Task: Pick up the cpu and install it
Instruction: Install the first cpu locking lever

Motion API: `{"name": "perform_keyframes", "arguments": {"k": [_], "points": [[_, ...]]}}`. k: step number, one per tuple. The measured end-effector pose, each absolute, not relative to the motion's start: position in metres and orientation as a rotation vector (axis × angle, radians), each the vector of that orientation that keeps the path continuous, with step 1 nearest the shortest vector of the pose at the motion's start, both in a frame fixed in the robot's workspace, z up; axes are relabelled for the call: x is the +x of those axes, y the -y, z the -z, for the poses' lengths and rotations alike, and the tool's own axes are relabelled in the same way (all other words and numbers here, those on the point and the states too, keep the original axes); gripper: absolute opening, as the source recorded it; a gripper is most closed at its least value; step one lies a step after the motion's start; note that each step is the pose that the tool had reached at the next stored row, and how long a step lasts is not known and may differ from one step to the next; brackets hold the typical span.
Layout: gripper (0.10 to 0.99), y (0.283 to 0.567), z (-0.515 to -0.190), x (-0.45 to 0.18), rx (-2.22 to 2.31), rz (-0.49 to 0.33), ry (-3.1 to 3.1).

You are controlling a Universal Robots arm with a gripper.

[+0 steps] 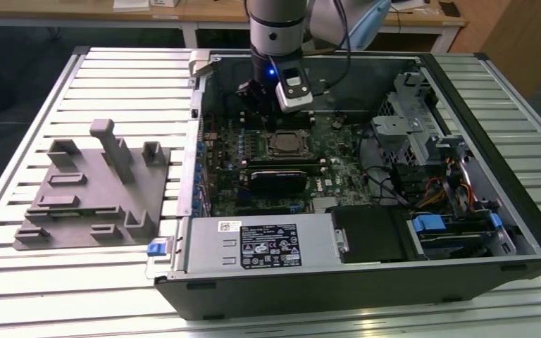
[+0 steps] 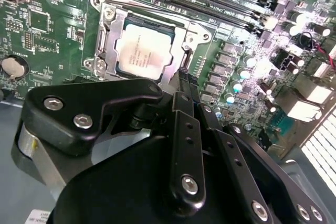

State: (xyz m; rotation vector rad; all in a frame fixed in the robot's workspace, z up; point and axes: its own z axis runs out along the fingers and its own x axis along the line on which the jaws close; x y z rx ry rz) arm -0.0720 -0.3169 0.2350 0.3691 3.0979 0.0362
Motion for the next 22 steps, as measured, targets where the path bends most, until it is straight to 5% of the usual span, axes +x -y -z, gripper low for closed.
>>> {"name": "perform_keyframes", "arguments": {"k": [22], "points": [[0.106,0.317,-0.250,-0.089,0.369,-0.039,-3.098]]}}
